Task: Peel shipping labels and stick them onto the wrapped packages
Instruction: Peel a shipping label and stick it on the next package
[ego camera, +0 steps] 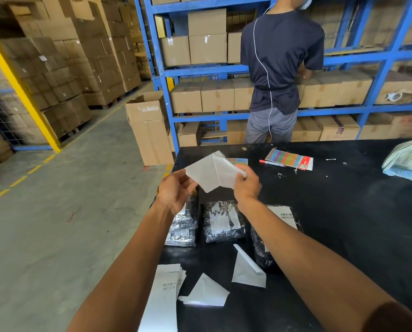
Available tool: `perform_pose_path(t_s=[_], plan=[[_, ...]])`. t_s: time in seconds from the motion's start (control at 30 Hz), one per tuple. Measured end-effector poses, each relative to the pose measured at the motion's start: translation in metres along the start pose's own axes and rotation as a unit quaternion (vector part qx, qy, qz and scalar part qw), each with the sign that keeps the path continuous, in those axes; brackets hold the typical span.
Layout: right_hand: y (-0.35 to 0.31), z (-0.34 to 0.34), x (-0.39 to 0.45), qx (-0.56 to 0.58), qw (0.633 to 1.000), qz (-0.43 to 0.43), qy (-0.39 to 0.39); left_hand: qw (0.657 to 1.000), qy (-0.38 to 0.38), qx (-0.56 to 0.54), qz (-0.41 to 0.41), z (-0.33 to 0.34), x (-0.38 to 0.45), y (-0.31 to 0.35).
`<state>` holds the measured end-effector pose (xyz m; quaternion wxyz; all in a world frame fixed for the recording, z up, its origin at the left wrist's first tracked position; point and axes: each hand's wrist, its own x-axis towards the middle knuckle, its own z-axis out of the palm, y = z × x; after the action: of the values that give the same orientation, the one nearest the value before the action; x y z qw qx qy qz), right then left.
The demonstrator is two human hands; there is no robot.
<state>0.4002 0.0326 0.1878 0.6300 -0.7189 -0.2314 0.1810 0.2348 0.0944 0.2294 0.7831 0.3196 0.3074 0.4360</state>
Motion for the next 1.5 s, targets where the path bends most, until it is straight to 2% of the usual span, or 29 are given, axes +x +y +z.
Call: perform_pose_path(t_s=[0.13, 0.2, 0.33, 0.5, 0.57, 0.63, 0.7, 0.77, 0.9, 0.93, 0.97, 1.03, 1.07, 1.13, 1.17, 1.23, 1.27, 1.33, 1.4, 1.5], plan=[[0.020, -0.003, 0.001, 0.113, 0.986, 0.105, 0.068, 0.999, 0.019, -0.046, -0.015, -0.011, 0.002, 0.008], [0.029, -0.010, 0.000, 0.123, 0.979, 0.114, 0.113, 0.998, 0.027, -0.061, -0.020, -0.017, 0.004, 0.011], [0.048, -0.024, 0.004, -0.039, 0.982, 0.083, 0.167, 0.994, 0.047, -0.098, -0.015, -0.029, 0.002, 0.012], [0.069, -0.032, -0.003, -0.148, 0.977, 0.073, 0.138, 0.980, 0.096, -0.175, 0.026, -0.040, 0.007, 0.017], [0.083, -0.026, -0.011, -0.130, 0.983, 0.092, 0.087, 0.980, 0.100, -0.169, 0.034, -0.041, 0.009, 0.016], [0.097, -0.019, -0.019, -0.144, 0.981, 0.129, -0.023, 0.983, 0.096, -0.153, 0.032, -0.037, 0.008, 0.012], [0.110, -0.014, -0.031, -0.169, 0.956, 0.164, -0.172, 0.985, 0.085, -0.147, 0.028, -0.031, 0.005, 0.005], [0.115, -0.012, -0.048, -0.196, 0.922, 0.184, -0.278, 0.987, 0.076, -0.139, 0.023, -0.026, 0.002, -0.002], [0.133, -0.011, -0.074, -0.352, 0.851, 0.127, -0.369, 0.989, 0.074, -0.127, 0.017, -0.024, 0.001, -0.015], [0.135, -0.011, -0.078, -0.357, 0.847, 0.131, -0.371, 0.989, 0.074, -0.125, 0.017, -0.025, 0.002, -0.018], [0.135, -0.011, -0.079, -0.346, 0.852, 0.142, -0.366, 0.990, 0.073, -0.117, 0.019, -0.026, 0.003, -0.021], [0.130, -0.011, -0.069, -0.343, 0.877, 0.110, -0.318, 0.995, 0.074, -0.066, 0.033, -0.029, 0.005, -0.027], [0.123, -0.009, -0.061, -0.322, 0.903, 0.089, -0.269, 0.996, 0.072, -0.017, 0.045, -0.030, 0.005, -0.030], [0.101, -0.006, -0.048, -0.183, 0.969, 0.066, -0.153, 0.989, 0.059, 0.110, 0.084, -0.029, 0.000, -0.034], [0.088, -0.006, -0.042, -0.090, 0.988, 0.067, -0.109, 0.977, 0.040, 0.177, 0.110, -0.029, -0.001, -0.037], [0.060, -0.005, -0.031, 0.054, 0.990, 0.103, -0.080, 0.937, -0.030, 0.304, 0.169, -0.031, -0.003, -0.043], [0.047, -0.005, -0.025, 0.110, 0.980, 0.139, -0.090, 0.901, -0.076, 0.373, 0.208, -0.032, -0.001, -0.047], [0.027, -0.005, -0.018, 0.185, 0.948, 0.219, -0.139, 0.800, -0.162, 0.506, 0.278, -0.036, 0.002, -0.053], [0.017, -0.006, -0.012, 0.188, 0.931, 0.263, -0.166, 0.709, -0.236, 0.592, 0.302, -0.039, 0.004, -0.058], [0.016, -0.007, -0.009, 0.130, 0.949, 0.241, -0.156, 0.619, -0.271, 0.667, 0.313, -0.046, 0.007, -0.069]])
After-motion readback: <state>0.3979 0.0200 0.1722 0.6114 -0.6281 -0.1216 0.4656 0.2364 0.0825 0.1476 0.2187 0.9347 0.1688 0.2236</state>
